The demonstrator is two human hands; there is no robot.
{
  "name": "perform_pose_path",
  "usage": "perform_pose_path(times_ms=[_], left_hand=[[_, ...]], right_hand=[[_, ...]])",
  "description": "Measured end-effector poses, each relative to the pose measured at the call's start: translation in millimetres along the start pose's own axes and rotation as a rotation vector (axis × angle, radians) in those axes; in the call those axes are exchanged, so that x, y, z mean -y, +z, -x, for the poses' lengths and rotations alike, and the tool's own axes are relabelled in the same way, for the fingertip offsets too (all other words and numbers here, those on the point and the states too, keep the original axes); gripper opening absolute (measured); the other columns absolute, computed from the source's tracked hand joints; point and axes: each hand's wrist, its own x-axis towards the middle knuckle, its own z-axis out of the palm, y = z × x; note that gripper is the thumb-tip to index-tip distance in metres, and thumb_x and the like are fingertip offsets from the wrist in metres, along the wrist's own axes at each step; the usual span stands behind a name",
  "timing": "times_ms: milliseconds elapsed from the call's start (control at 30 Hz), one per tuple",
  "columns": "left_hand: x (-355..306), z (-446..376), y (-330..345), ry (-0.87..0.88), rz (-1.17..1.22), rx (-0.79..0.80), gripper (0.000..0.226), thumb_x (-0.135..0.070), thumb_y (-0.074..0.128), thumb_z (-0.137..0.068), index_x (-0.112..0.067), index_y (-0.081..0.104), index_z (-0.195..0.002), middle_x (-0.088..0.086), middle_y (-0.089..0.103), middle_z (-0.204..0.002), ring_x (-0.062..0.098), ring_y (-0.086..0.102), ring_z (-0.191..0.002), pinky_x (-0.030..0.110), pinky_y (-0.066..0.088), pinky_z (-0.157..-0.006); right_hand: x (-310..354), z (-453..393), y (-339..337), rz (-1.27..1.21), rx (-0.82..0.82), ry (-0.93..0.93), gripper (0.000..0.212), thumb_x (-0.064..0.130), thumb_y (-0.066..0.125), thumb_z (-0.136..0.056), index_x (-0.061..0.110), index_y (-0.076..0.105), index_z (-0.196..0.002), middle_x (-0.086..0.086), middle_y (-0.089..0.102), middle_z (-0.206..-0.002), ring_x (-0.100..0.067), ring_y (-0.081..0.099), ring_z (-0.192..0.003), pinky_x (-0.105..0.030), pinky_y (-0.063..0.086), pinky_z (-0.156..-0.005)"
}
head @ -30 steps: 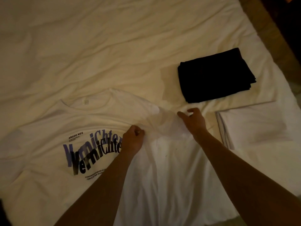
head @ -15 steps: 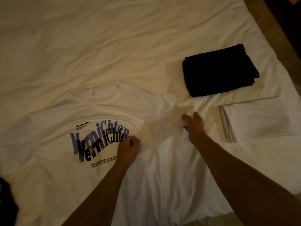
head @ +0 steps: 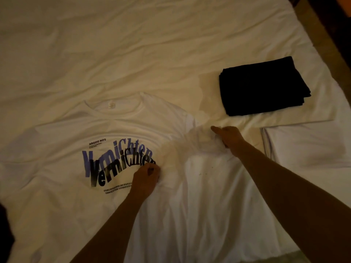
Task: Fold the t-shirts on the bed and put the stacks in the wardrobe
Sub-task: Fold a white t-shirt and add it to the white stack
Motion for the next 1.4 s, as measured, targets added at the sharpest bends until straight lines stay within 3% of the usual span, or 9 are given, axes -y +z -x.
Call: perform_pose_path(times_ms=[167,400,533,667,800,900,1200,1300,1400], left_hand=[[0.3,0.9,6.0,-0.003,-0.002,-0.014,0.013,-0.024,0.059,-0.098,-0.014,0.065,-0.094,0.002,0.068,-0.081,0.017,0.065,-0.077,0.022,0.048,-0.068],[0.1,-1.1,9.1,-0.010,0.009,0.008,0.014,-0.023,0.061,-0.096,-0.013,0.066,-0.088,0.002,0.067,-0.074,0.017,0.063,-0.070,0.032,0.052,-0.072],[0.9,-3.1,11.0,-0.017,0.022,-0.007,0.013,-0.023,0.061,-0.096,-0.014,0.065,-0.087,0.003,0.067,-0.074,0.018,0.062,-0.069,0.034,0.052,-0.072],[-0.6,-3.5,14.2,-0.023,0.002,-0.013,0.013,-0.025,0.060,-0.097,-0.015,0.065,-0.090,0.003,0.067,-0.078,0.019,0.063,-0.073,0.031,0.050,-0.070],[-2.6,-4.5,14.7,-0.035,-0.017,-0.008,0.014,-0.028,0.060,-0.097,-0.015,0.065,-0.095,0.002,0.067,-0.082,0.018,0.063,-0.077,0.029,0.049,-0.069],[-3.7,-5.1,14.5,-0.039,-0.041,-0.012,0.014,-0.028,0.059,-0.098,-0.015,0.063,-0.096,0.001,0.066,-0.082,0.016,0.062,-0.076,0.027,0.046,-0.067],[-4.2,-7.5,16.4,-0.066,-0.065,-0.014,0.014,-0.026,0.059,-0.097,-0.014,0.063,-0.094,0.002,0.065,-0.079,0.019,0.062,-0.077,0.030,0.046,-0.074],[-6.8,-6.9,16.9,-0.062,-0.073,-0.006,0.016,-0.027,0.059,-0.098,-0.012,0.063,-0.094,0.004,0.065,-0.080,0.019,0.060,-0.076,0.030,0.045,-0.075],[-12.3,-7.0,17.4,-0.038,-0.077,0.012,0.017,-0.028,0.058,-0.098,-0.014,0.060,-0.090,0.004,0.063,-0.079,0.019,0.060,-0.075,0.031,0.047,-0.074]], right_hand=[[7.5,-9.4,13.0,0.197,-0.064,-0.156,0.027,0.019,0.063,-0.091,0.011,0.065,-0.117,-0.011,0.067,-0.111,-0.029,0.063,-0.101,-0.035,0.051,-0.086],[13.3,-16.2,-25.2,0.001,-0.363,-0.259,0.025,0.014,0.049,-0.100,0.008,0.061,-0.120,-0.005,0.060,-0.106,-0.021,0.056,-0.097,-0.031,0.047,-0.090],[5.6,-20.9,-25.6,-0.021,-0.339,-0.071,0.040,0.041,0.049,-0.097,0.011,0.051,-0.124,-0.015,0.063,-0.120,-0.036,0.062,-0.109,-0.050,0.051,-0.096],[-7.2,-4.0,-8.7,0.010,-0.255,-0.092,0.079,0.058,0.069,-0.081,0.013,0.040,-0.139,-0.013,0.055,-0.133,-0.032,0.056,-0.118,-0.045,0.049,-0.099],[-17.7,-0.8,2.7,-0.034,-0.345,-0.171,0.063,0.035,0.070,-0.088,0.014,0.043,-0.140,-0.013,0.056,-0.132,-0.027,0.057,-0.113,-0.034,0.049,-0.089],[-10.2,-7.7,1.0,-0.085,-0.404,-0.017,0.067,0.047,0.065,-0.089,0.006,0.044,-0.137,-0.016,0.053,-0.134,-0.035,0.055,-0.119,-0.037,0.046,-0.094],[-1.8,-23.6,-15.5,-0.212,-0.033,0.286,0.064,0.045,0.066,-0.090,0.007,0.046,-0.137,-0.006,0.052,-0.121,-0.035,0.055,-0.116,-0.041,0.051,-0.081],[-3.3,-26.2,-17.1,-0.175,-0.087,0.155,0.051,0.018,0.071,-0.089,0.002,0.050,-0.132,-0.012,0.054,-0.116,-0.037,0.055,-0.112,-0.044,0.052,-0.086],[4.4,-26.9,-18.5,-0.304,-0.200,-0.091,0.032,0.009,0.066,-0.089,0.005,0.060,-0.120,-0.010,0.058,-0.107,-0.028,0.056,-0.098,-0.034,0.049,-0.077]])
